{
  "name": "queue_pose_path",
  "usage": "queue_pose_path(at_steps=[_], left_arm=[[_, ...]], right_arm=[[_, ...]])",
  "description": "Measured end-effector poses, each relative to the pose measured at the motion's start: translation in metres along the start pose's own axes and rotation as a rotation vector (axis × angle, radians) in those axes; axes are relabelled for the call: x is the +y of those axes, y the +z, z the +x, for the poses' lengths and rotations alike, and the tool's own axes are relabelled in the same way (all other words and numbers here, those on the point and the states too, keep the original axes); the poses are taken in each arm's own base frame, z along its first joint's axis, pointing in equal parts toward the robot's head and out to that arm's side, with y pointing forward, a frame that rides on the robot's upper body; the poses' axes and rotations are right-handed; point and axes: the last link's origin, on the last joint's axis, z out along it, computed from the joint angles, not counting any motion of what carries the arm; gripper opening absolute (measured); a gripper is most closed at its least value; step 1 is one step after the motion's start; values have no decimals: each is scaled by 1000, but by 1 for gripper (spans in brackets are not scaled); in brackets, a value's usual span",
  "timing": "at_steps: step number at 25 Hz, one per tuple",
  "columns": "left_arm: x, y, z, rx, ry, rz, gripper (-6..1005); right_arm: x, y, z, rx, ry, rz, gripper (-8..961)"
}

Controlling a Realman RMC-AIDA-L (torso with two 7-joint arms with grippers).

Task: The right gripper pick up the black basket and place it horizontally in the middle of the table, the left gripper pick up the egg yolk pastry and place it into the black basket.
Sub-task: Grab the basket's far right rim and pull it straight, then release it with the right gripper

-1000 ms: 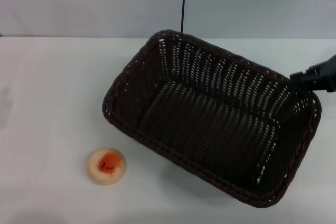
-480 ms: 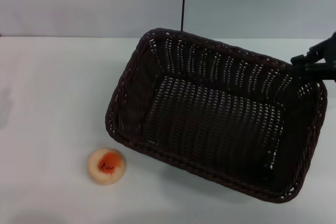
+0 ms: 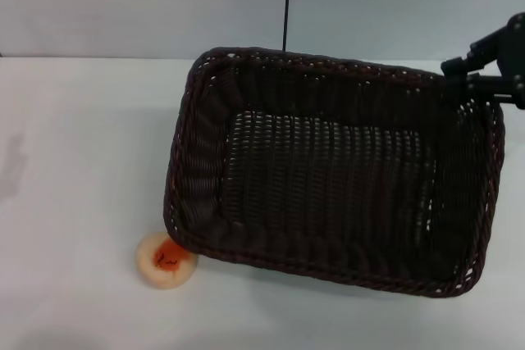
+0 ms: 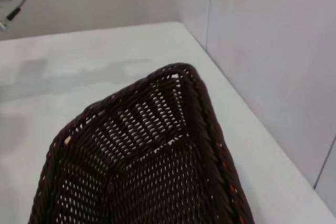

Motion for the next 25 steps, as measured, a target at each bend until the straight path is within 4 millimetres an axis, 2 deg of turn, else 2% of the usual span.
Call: queue_pose_path(at_steps=[15, 25], left_arm=[[1, 2, -2, 2, -21, -2, 699], [3, -1, -6, -27, -34, -5, 693]], right_arm=[[-1, -7, 1, -5, -77, 3, 163], [-3, 7, -9, -22, -149, 3, 150]])
